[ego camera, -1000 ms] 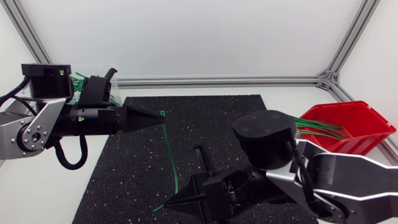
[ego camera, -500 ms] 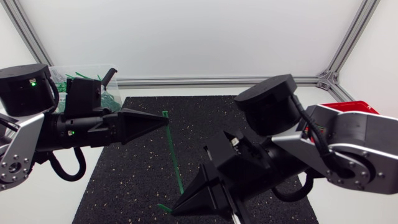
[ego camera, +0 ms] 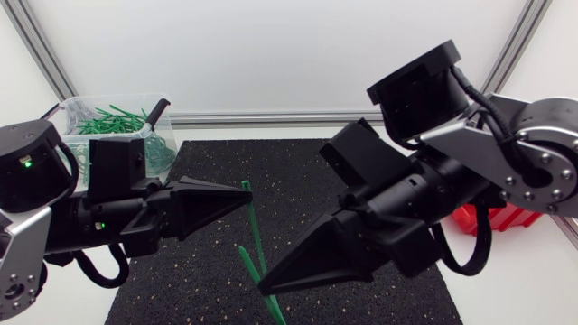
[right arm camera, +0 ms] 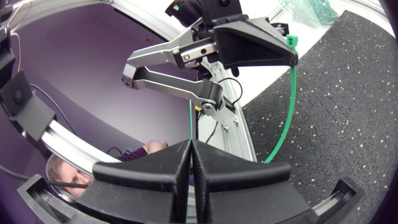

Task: Take a green cable tie from the red box, thread the tail through the head to close it, then place it in the transparent bin on the left.

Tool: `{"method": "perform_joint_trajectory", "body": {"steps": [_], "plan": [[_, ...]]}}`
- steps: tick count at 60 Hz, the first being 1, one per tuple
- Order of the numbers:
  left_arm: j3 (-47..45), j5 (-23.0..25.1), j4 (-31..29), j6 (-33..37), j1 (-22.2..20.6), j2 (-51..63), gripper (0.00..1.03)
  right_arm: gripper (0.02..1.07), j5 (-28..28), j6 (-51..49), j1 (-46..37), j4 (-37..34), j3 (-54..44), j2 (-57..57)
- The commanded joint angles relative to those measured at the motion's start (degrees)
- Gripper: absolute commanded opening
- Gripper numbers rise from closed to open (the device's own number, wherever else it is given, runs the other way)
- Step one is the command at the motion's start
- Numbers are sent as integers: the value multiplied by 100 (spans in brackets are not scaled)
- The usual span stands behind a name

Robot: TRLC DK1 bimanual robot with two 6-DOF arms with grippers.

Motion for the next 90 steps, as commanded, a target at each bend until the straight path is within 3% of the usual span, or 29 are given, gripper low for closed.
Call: {"method": "perform_joint_trajectory", "body": {"steps": [1,15,42,65,90], "plan": [[-83,-67,123,-273,-107,-161,4,8,-125,805,-56,-27,262,-153],[-83,-374,123,-378,-423,-442,4,8,-169,2431,-153,35,526,-250],[-154,-787,193,-378,-731,-750,4,8,-142,4355,-258,650,913,-92],[-224,-1121,308,-273,-933,-987,4,8,-177,4786,-557,773,842,383],[-250,-1236,308,-246,-862,-1075,4,8,-221,4830,-584,773,763,497]]}}
